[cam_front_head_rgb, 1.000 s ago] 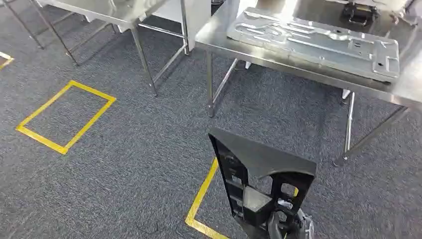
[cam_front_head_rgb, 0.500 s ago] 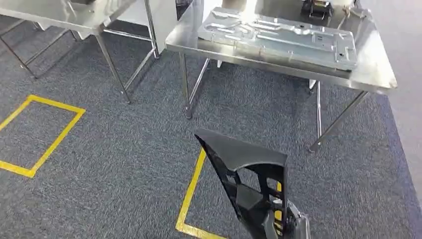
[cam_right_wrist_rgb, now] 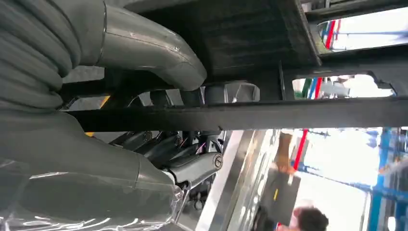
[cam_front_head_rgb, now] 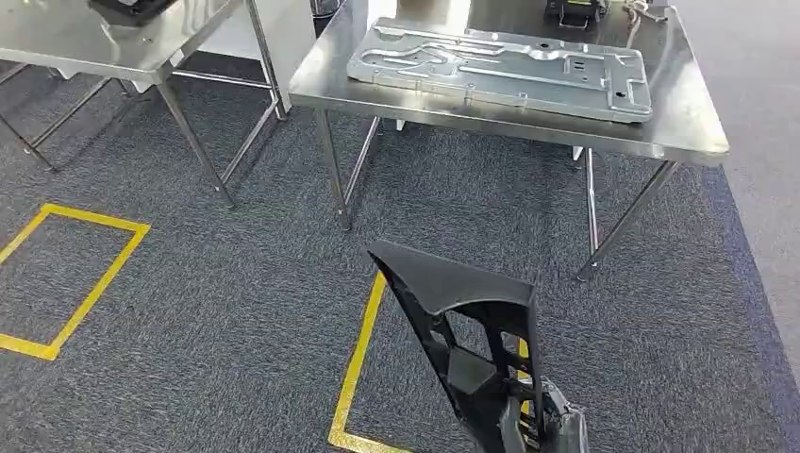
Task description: Take the parts from the cabinet and place them on the table.
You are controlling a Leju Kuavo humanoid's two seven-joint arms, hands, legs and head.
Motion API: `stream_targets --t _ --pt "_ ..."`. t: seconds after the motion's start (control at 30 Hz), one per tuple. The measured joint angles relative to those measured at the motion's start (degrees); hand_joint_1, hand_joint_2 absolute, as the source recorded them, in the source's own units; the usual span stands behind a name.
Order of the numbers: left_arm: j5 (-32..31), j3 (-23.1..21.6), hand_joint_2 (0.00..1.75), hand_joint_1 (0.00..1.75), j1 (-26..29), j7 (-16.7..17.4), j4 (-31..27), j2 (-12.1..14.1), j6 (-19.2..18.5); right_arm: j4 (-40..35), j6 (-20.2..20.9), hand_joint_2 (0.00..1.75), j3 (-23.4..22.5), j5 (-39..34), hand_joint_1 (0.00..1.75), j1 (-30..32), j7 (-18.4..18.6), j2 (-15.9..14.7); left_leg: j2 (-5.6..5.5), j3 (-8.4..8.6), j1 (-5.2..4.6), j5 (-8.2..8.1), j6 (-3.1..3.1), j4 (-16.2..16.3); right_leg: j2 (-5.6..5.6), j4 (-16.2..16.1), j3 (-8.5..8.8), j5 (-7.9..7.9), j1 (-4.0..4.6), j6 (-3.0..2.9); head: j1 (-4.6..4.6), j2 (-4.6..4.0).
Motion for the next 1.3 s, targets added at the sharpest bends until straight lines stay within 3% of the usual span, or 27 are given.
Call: stream_targets --t 0.07,0.1,0.13,0.23,0.33,0.4,0.47,0.57,0.6,0.63,0.67,0.73,0.77,0.8,0.83,0.87,0.9,0.97,1.0,1.03,1.07,1.1,1.13,1.17,1.2,1.27,1.3 --pt "-0.3 -0.1 1.75 0.0 0.2 0.0 0.0 -0.1 -0.1 0.0 -0.3 1.75 0.1 0.1 1.75 0.0 0.1 -0.2 0.01 -5.27 0.06 -3.08 -0.25 9.0 -0.01 0.0 0.62 -0.64 0.22 -0.27 0.0 0.0" --pt "-0.4 -0.1 1.75 0.0 0.4 0.0 0.0 -0.1 -0.1 0.0 -0.4 1.75 0.2 0.2 1.75 0.0 0.1 -0.3 0.02 -6.76 0.05 -2.75 -0.26 10.8 0.08 0.0 1.08 -1.01 0.32 -0.28 0.0 0.0" --pt "-0.4 -0.1 1.75 0.0 0.4 0.0 0.0 -0.1 -0.1 0.0 -0.5 1.75 0.2 0.3 1.75 0.1 0.1 -0.4 0.01 -6.84 0.04 -0.98 -0.19 9.7 0.24 0.0 1.67 -1.42 0.38 -0.22 0.0 0.0" --pt "-0.6 -0.1 1.75 0.0 0.5 0.0 0.0 -0.1 -0.1 0.0 -0.7 1.75 0.4 0.3 1.75 0.1 0.2 -0.6 -0.04 -2.04 -0.17 8.1 0.72 -3.5 0.47 0.0 3.9 -3.04 0.44 0.17 0.0 0.0" --pt "-0.6 -0.1 1.75 0.0 0.4 0.0 0.0 0.0 -0.1 0.0 -0.7 1.75 0.6 0.3 1.75 0.0 0.2 -0.7 -0.12 -0.98 -0.9 6.82 1.57 -5.8 0.6 -0.3 4.1 -3.84 0.42 1.28 0.02 0.0" --pt "-0.6 -0.1 1.75 0.0 0.5 0.1 0.0 0.0 -0.1 0.0 -0.7 1.75 0.7 0.4 1.75 0.1 0.2 -0.8 -0.2 -0.24 -0.61 6.41 2.4 -6.6 0.61 0.4 4.72 -3.21 0.58 1.88 0.0 0.0" --pt "-0.6 -0.3 1.75 0.0 0.5 0.1 0.0 -0.2 -0.1 0.0 -0.8 1.75 0.7 0.5 1.75 0.0 0.2 -0.9 -0.22 1.58 -0.27 6.1 3.06 -7.6 0.34 4.7 2.82 -3.39 0.34 2.38 0.02 0.0" --pt "-1.5 -0.7 1.75 0.0 0.5 0.1 0.0 -0.2 -0.3 -0.1 -1.6 1.75 0.7 0.7 1.75 -0.1 0.2 -1.4 -0.27 2.82 -0.22 5.0 3.31 -7.8 0.29 16.0 -5.67 -8.16 -0.17 3.31 0.0 0.0" --pt "-1.7 -0.9 1.75 0.0 0.6 0.1 0.0 -0.1 -0.4 -0.1 -1.9 1.75 0.7 0.8 1.75 -0.1 0.3 -1.6 -0.31 3.45 -0.19 4.46 3.17 -7.8 0.23 17.4 -7.58 -9.17 -0.39 3.52 0.02 0.0" --pt "-2.2 -1.3 1.75 0.0 0.8 0.1 0.0 -0.2 -0.7 -0.2 -2.2 1.75 0.7 0.8 1.75 -0.1 0.5 -1.8 -0.38 4.31 -0.13 3.8 2.99 -7.8 0.14 16.8 -8.57 -8.87 -0.56 3.67 0.02 0.0" --pt "-2.6 -1.5 1.75 0.0 0.9 0.1 0.0 -0.2 -0.9 -0.3 -2.4 1.75 0.8 0.8 1.75 -0.2 0.8 -2.0 -0.45 5.24 -0.03 3.16 2.83 -7.8 0.1 14.4 -8.41 -7.25 -0.72 3.85 0.0 0.0" --pt "-3.1 -2.0 1.75 0.0 0.9 0.0 0.0 -0.2 -1.3 -0.3 -2.9 1.75 0.9 0.8 1.75 -0.4 1.1 -2.5 -0.43 7.02 0.21 1.74 2.36 -7.8 -0.22 6.4 -6.51 -0.47 -0.82 3.84 0.02 0.0" --pt "-3.4 -2.3 1.75 0.0 1.0 0.1 0.0 -0.2 -1.3 -0.3 -3.1 1.75 0.9 0.8 1.75 -0.5 1.3 -2.7 -0.41 7.72 0.21 1.01 2.01 -7.8 -0.63 2.9 -6.13 4.63 -0.77 3.46 0.04 0.0" --pt "-3.7 -2.6 1.75 0.0 0.9 0.1 0.0 -0.2 -1.4 -0.3 -3.6 1.75 0.9 0.8 1.75 -0.7 1.7 -3.0 -0.55 8.13 0.09 0.39 1.56 -7.8 -0.85 3.3 -6.04 1.99 -0.3 3.17 0.04 0.0" --pt "-4.0 -3.0 1.75 0.0 0.8 0.2 0.0 -0.2 -1.5 -0.4 -4.4 1.75 1.0 0.8 1.75 -1.0 2.1 -3.2 -0.36 8.65 0.12 -0.18 0.96 -8.4 -0.74 3.3 -5.69 2.07 -0.13 2.55 -0.02 0.0" --pt "-4.4 -3.2 1.75 0.0 0.9 0.2 0.0 -0.2 -1.7 -0.8 -5.5 1.75 0.9 1.0 1.75 -1.0 2.9 -3.4 -0.28 10.04 0.08 0.41 0.56 -7.8 -0.43 2.6 -5.31 2.2 -0.18 1.98 0.02 0.0" --pt "-4.7 -3.5 1.75 0.0 0.8 0.2 0.0 -0.2 -1.9 -1.1 -6.6 1.75 0.9 1.0 1.75 -1.2 3.6 -3.6 -0.28 10.11 0.03 0.93 0.16 -7.6 -0.38 2.5 -4.55 2.14 -0.25 1.66 0.02 0.0" --pt "-5.2 -4.2 1.75 0.0 0.7 0.4 0.0 0.0 -2.4 -1.9 -9.3 1.75 0.0 1.7 1.75 -2.0 5.5 -3.9 -0.32 8.5 0.31 1.17 0.04 -3.3 -0.25 2.0 -2.87 1.76 -0.43 0.81 0.04 0.0" --pt "-5.6 -4.4 1.75 0.0 0.6 0.4 0.0 0.0 -2.5 -2.4 -10.3 1.75 -0.9 2.1 1.75 -2.5 6.3 -4.1 -0.31 5.93 0.32 0.76 -0.05 0.8 -0.25 2.0 -2.56 1.36 -0.36 0.36 0.0 0.0" --pt "-5.7 -4.4 1.75 0.0 0.6 0.4 0.0 0.0 -2.6 -2.9 -11.2 1.75 -2.1 2.6 1.75 -3.0 7.1 -4.4 -0.3 3.3 0.33 -0.68 -0.19 4.4 -0.22 2.0 -2.28 0.98 -0.29 0.26 0.0 0.0" --pt "-5.9 -4.6 1.75 0.0 0.8 0.5 0.0 0.0 -3.0 -3.4 -12.1 1.75 -3.5 3.6 1.75 -3.7 8.0 -4.7 -0.3 0.36 0.33 -3.42 -0.44 7.9 -0.14 2.0 -1.89 0.47 -0.17 0.09 0.02 0.0" --pt "-6.1 -4.8 1.75 0.0 0.9 0.6 0.0 0.0 -3.1 -3.9 -12.9 1.75 -4.7 4.7 1.75 -4.2 8.8 -5.0 -0.29 -1.62 0.33 -5.66 -0.33 9.6 -0.01 2.0 -1.4 -0.02 -0.08 0.02 0.0 0.0" --pt "-6.2 -4.9 1.75 0.0 1.2 0.8 0.0 0.1 -3.3 -4.5 -13.8 1.75 -6.2 6.4 1.75 -4.8 9.9 -5.5 -0.29 -2.81 0.32 -6.49 -0.15 9.5 0.2 2.0 -0.81 -0.48 0.0 0.04 0.02 0.0" --pt "-6.4 -5.1 1.75 0.0 1.3 0.9 0.0 0.1 -3.3 -5.0 -14.5 1.75 -7.6 8.5 1.75 -5.5 11.1 -6.0 -0.29 -3.16 0.31 -5.53 0.04 7.5 0.39 2.0 0.0 -1.06 0.07 0.13 0.0 0.0" --pt "-6.6 -5.4 1.75 0.0 1.4 1.1 0.0 0.2 -3.4 -5.2 -14.8 1.75 -8.5 9.8 1.75 -6.2 12.0 -6.4 -0.29 -2.83 0.27 -3.18 0.42 4.3 0.46 2.0 0.77 -1.59 0.13 0.25 0.02 0.0" --pt "-6.9 -5.7 1.75 0.0 1.4 1.2 0.0 0.4 -3.5 -5.7 -15.4 1.75 -11.0 13.1 1.75 -7.8 14.6 -8.1 -0.17 -1.72 -0.12 5.67 1.53 -3.7 0.41 1.9 1.88 -2.66 0.17 0.56 0.02 0.0" --pt "-7.0 -5.7 1.75 0.0 1.5 1.3 0.0 0.6 -3.6 -5.7 -15.7 1.75 -11.9 14.7 1.75 -9.0 16.2 -8.9 -0.31 -2.02 -0.47 6.02 1.47 -3.8 0.61 2.2 2.56 -3.1 0.41 1.03 0.04 0.0"
